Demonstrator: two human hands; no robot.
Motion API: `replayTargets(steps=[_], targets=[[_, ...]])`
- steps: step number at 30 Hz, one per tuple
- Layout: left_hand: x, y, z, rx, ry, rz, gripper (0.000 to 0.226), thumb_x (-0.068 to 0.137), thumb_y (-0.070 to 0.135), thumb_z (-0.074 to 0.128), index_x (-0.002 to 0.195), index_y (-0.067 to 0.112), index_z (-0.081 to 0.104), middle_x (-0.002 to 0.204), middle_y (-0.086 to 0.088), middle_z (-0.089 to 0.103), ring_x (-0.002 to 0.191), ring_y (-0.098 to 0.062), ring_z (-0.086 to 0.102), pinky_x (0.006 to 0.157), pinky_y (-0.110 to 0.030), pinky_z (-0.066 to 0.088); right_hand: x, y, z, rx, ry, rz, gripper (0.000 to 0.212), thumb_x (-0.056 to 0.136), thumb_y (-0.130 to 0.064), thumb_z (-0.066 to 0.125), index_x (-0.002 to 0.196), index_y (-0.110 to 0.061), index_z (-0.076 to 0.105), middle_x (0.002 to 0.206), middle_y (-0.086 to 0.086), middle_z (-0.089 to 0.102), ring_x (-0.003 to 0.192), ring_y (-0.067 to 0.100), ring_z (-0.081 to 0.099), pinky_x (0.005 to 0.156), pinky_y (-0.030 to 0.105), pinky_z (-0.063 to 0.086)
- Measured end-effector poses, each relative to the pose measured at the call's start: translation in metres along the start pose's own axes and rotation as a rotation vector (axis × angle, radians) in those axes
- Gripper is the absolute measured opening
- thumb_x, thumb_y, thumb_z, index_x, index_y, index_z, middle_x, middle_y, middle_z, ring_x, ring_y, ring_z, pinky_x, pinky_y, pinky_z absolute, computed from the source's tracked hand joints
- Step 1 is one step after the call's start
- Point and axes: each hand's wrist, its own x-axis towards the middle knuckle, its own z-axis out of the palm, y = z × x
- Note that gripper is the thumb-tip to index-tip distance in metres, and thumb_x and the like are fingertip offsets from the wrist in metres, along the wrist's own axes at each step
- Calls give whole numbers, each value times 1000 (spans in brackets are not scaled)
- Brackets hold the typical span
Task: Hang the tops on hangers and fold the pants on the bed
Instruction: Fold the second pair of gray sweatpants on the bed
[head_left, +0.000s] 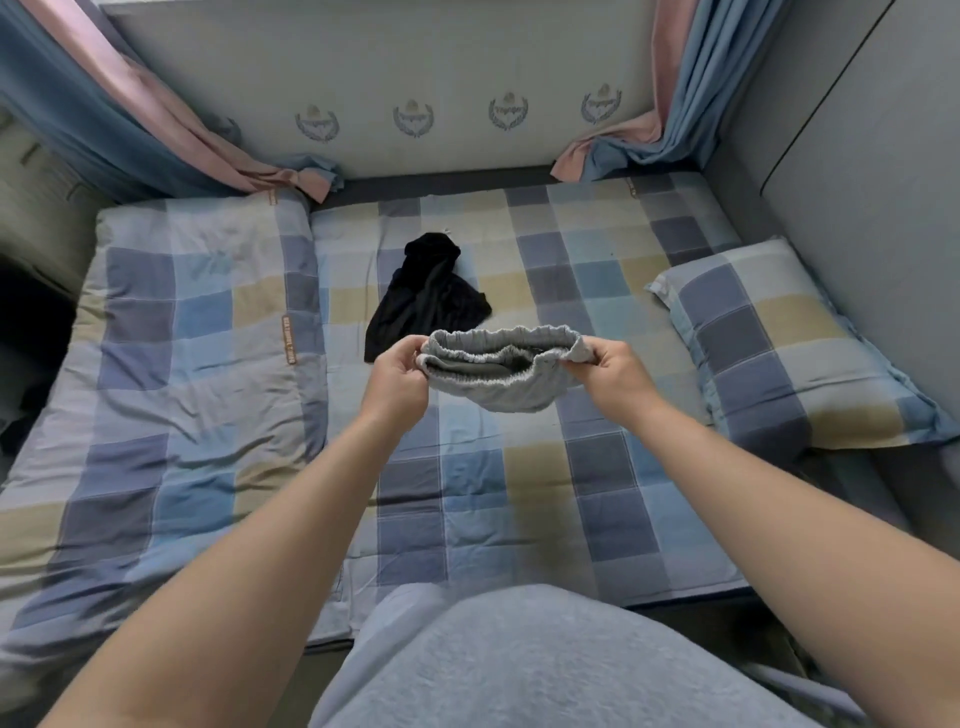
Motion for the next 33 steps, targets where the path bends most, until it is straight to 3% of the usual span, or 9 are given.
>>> replayTargets(steps=[4,7,9,17,22,25,28,30,33], targets=[[-22,-80,17,104,-53,-177,45,91,-9,45,92,29,68,85,4,70,56,4,53,49,-11,40,-28,68,37,-148,-37,178,20,96,-14,63,93,-29,77,92,-3,76,93,23,66,85,35,52],[-48,-156,29,193,-124,-349,48,87,-14,43,83,28,66,82,0,70,65,-13,56,55,-24,42,-59,125,73,-216,-140,340,48,95,-10,58,67,-49,65,62,-23,58,65,4,48,56,14,38],[-76,-204,35,266,-192,-470,45,87,-13,43,83,26,65,85,-6,71,75,-23,58,61,-30,42,-83,160,95,-233,-241,453,49,96,-6,53,70,-47,61,65,-23,55,65,5,45,50,11,33],[-152,-324,52,354,-377,-795,28,83,-4,60,80,24,62,87,-2,71,89,-24,67,79,-38,55,-156,257,157,-240,-433,686,27,92,-7,54,94,-23,75,85,2,71,81,18,59,71,29,43],[-118,-356,66,372,-363,-805,18,94,9,47,94,13,64,97,-11,71,98,-30,65,86,-43,54,-126,287,173,-248,-414,733,25,93,-8,54,74,-20,64,66,-4,57,65,13,44,58,29,32],[-63,-366,75,342,-309,-724,23,94,4,41,93,13,62,95,-6,67,96,-28,60,77,-32,48,-72,299,178,-241,-339,717,22,95,-11,52,77,-15,63,73,2,61,73,22,55,61,30,40],[-1,-375,87,238,-230,-720,27,92,4,40,90,18,63,95,-5,67,91,-25,60,75,-37,50,-8,311,184,-144,-205,686,19,96,-15,55,94,3,61,98,30,66,98,44,65,89,60,52],[36,-380,96,179,-174,-697,26,90,5,42,82,21,60,88,-2,65,86,-22,57,69,-33,46,35,314,188,-101,-120,644,17,96,-17,60,90,-2,59,88,23,61,87,31,63,93,65,48],[86,-394,109,98,-93,-632,22,91,5,45,89,18,63,90,-3,64,89,-20,57,80,-34,49,97,327,198,-68,-17,578,10,96,-20,62,92,-12,58,87,11,53,85,21,54,92,61,51]])
